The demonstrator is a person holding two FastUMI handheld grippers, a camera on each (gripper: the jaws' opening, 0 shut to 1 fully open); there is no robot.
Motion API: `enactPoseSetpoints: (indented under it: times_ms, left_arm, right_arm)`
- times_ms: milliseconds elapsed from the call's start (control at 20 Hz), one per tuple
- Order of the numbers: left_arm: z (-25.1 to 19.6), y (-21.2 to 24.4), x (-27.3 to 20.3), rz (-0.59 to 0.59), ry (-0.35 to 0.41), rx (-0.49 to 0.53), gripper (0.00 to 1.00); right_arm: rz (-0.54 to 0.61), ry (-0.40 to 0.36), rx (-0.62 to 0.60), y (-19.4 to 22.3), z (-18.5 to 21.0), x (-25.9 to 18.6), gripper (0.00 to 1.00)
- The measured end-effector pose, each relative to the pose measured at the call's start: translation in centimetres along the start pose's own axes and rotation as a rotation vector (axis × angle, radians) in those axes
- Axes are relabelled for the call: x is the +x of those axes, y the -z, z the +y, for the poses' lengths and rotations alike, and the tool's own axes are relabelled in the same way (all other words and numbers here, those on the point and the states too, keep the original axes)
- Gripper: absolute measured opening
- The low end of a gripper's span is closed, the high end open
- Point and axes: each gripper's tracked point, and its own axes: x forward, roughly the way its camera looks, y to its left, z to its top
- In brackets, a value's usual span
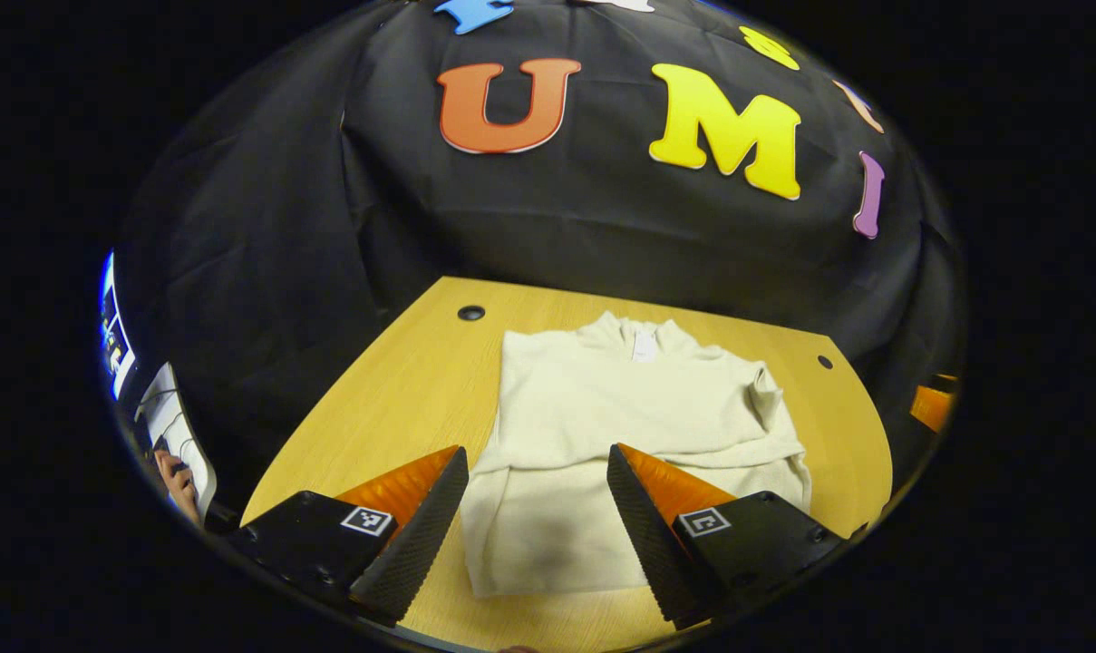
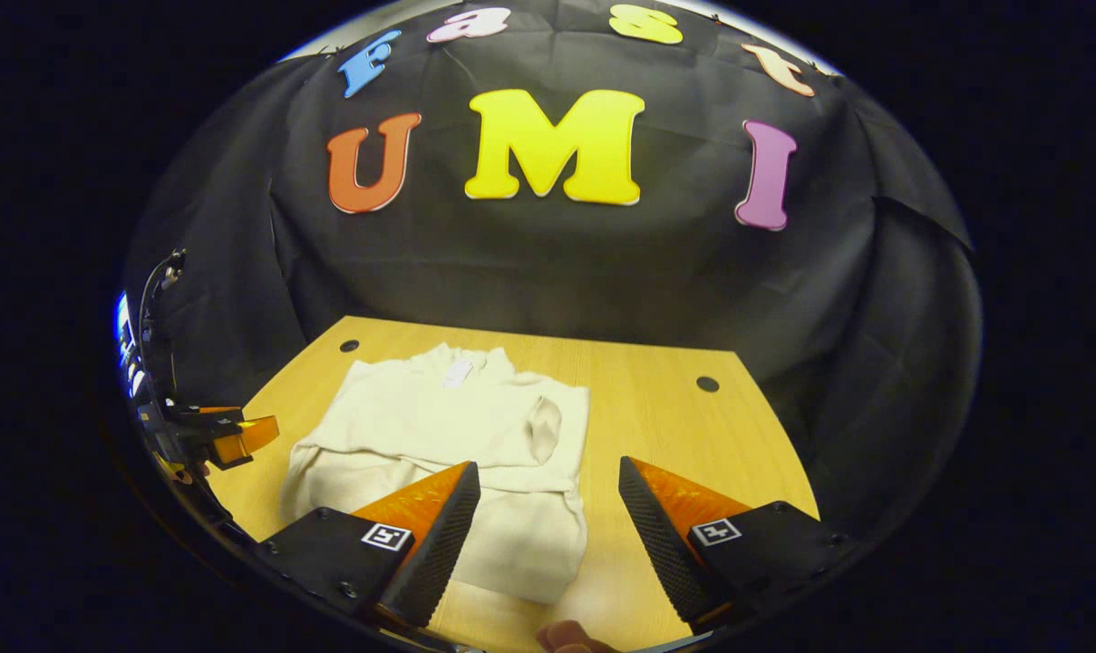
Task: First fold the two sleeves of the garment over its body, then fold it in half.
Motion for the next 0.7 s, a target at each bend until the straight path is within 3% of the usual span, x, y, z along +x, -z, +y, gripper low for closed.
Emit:
enactPoseSetpoints:
  times_ms: [300,700]
  left_arm:
    - [2.3,8.2,2.0,0.241,-0.042,-0.026,1.0]
    - [3.3,14.3,2.9,0.524,-0.053,-0.041,0.99]
  right_arm:
    - [0.232,0.042,0.003,8.4,0.0,4.3,0.96]
    - [0.542,0.15,0.071,18.6,-1.1,7.1,0.96]
